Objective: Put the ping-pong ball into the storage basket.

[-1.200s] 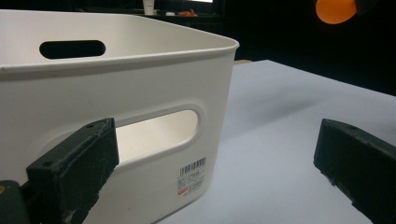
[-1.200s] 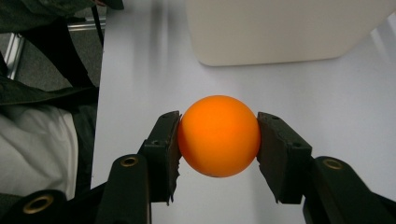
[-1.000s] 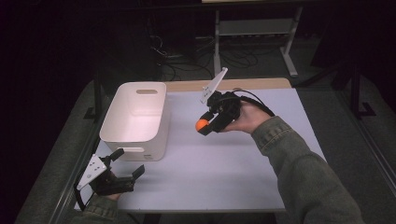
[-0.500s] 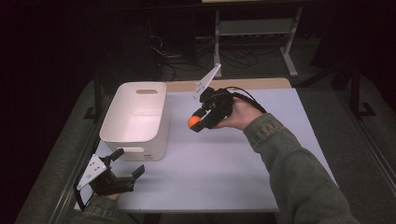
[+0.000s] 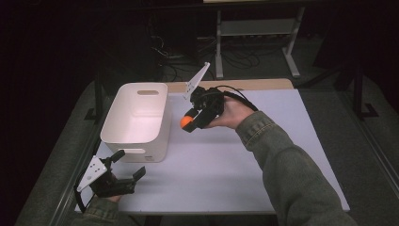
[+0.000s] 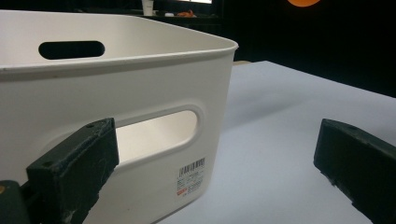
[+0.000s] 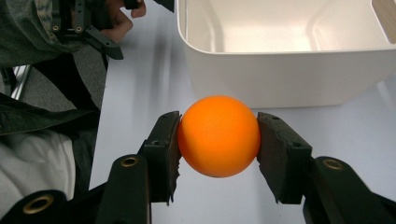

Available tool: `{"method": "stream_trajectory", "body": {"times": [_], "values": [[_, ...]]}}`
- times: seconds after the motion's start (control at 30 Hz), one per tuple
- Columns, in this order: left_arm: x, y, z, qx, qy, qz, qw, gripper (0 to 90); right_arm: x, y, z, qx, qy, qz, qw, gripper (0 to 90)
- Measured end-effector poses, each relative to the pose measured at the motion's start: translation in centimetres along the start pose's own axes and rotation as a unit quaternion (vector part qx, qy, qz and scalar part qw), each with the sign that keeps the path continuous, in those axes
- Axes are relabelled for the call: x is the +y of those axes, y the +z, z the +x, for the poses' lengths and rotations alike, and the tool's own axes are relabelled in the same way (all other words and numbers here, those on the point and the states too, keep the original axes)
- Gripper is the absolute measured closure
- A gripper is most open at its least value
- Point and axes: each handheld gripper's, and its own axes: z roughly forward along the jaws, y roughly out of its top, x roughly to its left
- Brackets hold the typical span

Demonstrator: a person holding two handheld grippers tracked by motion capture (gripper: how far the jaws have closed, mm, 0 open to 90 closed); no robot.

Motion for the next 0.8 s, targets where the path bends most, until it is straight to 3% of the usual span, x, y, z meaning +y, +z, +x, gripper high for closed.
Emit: {"method": "stream_trajectory", "body": {"times": [0.8], "values": [[0.0, -0.1, 0.0, -0.002, -0.001, 0.000, 1.0000, 0.0, 3.9, 2.1, -0.4, 0.020, -0.020, -0.007, 0.9996, 50.4]]}}
